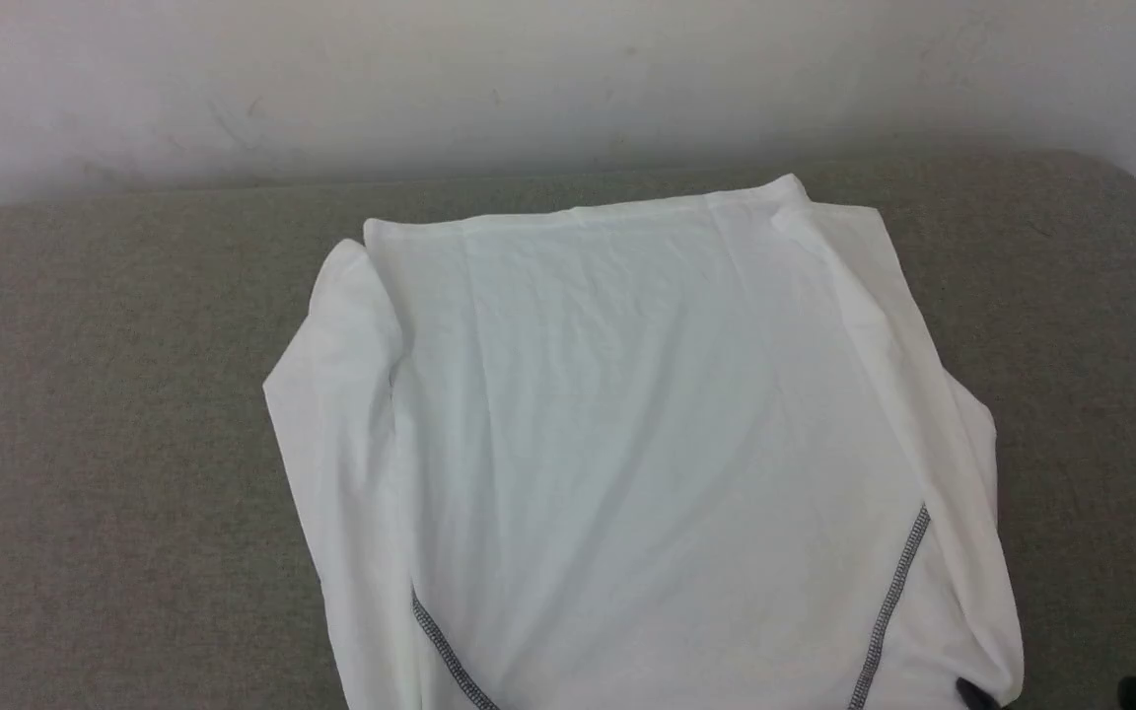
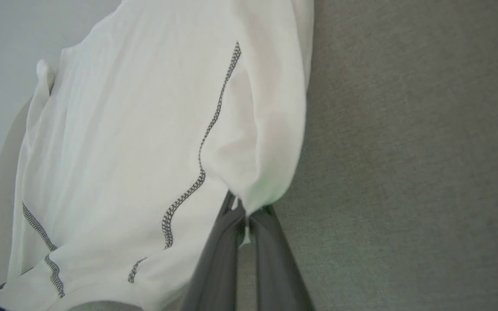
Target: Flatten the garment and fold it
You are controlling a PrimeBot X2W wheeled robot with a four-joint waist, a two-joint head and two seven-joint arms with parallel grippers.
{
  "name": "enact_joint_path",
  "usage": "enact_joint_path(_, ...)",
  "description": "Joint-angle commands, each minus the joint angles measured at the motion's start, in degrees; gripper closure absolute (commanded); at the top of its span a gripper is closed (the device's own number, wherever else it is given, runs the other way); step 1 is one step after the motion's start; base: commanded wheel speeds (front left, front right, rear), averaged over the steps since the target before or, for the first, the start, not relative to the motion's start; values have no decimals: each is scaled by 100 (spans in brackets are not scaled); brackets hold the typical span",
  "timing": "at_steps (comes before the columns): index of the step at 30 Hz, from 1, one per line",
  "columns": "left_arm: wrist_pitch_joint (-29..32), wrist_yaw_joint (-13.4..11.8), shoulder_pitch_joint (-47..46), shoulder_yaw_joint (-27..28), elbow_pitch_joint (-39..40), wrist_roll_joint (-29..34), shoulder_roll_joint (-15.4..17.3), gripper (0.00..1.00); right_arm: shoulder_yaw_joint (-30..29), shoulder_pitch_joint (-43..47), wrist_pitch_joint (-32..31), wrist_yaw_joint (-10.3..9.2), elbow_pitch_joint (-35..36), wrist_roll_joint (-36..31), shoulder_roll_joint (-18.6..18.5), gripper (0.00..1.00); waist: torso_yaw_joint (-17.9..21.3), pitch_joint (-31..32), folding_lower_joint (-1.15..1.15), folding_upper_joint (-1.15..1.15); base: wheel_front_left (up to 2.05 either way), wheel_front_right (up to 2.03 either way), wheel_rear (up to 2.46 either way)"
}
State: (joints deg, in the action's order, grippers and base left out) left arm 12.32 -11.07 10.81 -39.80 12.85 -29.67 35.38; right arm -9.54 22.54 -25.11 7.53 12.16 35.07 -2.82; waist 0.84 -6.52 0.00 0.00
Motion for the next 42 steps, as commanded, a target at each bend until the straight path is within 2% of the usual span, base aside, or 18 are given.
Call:
enact_joint_path(1,-46,81,-112,-46,-187,-20,-56,100,49,-104,33,-4,-113,-62,-6,100,-12,-7,0,0,0,0,0)
enact_joint_path(7,-201,559,-547,-232,-1351,-72,-342,100,222,-493,200,-4,-1000,-445,-6,100,-60,-8,0,0,0,0,0)
enact_joint_path(12,-251,783,-777,-318,-1967,-151,-559,100,309,-844,468,-4,-1717,-677,-6,100,-92,-3,0,0,0,0,0)
enact_joint_path(13,-261,796,-795,-320,-2041,-178,-602,96,322,-886,512,-4,-1809,-688,-6,100,-97,-5,0,0,0,0,0)
enact_joint_path(15,-351,735,-779,-210,-2082,-325,-715,44,324,-932,567,-4,-1897,-681,-6,39,-112,-16,0,0,0,0,0)
enact_joint_path(16,-372,701,-750,-160,-2055,-389,-733,0,315,-934,569,-4,-1885,-658,-6,0,-115,-31,0,0,0,0,0)
enact_joint_path(20,-366,491,-463,149,-1566,-768,-657,0,296,-784,248,-4,-1406,-526,-6,0,-120,-104,0,0,0,0,0)
enact_joint_path(25,-231,183,246,755,-235,-1531,-277,0,-131,-353,-400,-4,-29,-300,-6,0,-148,-144,0,0,0,0,0)
enact_joint_path(29,-484,-146,710,1487,928,-1879,74,0,-762,-266,-438,-4,1009,-437,-6,0,-175,-130,0,0,0,0,0)
enact_joint_path(32,-999,-455,790,2095,1456,-1779,130,0,-1034,-462,-131,-4,1475,-615,-6,0,-189,-112,0,0,0,0,0)
enact_joint_path(34,-1531,-763,682,2481,1546,-1454,29,0,-1044,-651,213,-4,1688,-965,-6,0,-201,-107,0,0,0,0,0)
enact_joint_path(36,-2016,-956,560,2644,1512,-1159,-153,0,-909,-806,590,-4,1776,-1444,-6,0,-199,-103,0,0,0,0,0)
enact_joint_path(39,-2575,-1067,336,2631,1290,-681,-541,0,-595,-929,1210,-4,1670,-2293,-6,0,-197,-93,0,0,0,0,0)
enact_joint_path(42,-2710,-1116,239,2491,889,-176,-1003,0,-279,-974,1797,-4,1378,-2842,-6,0,-186,-68,0,0,0,0,0)
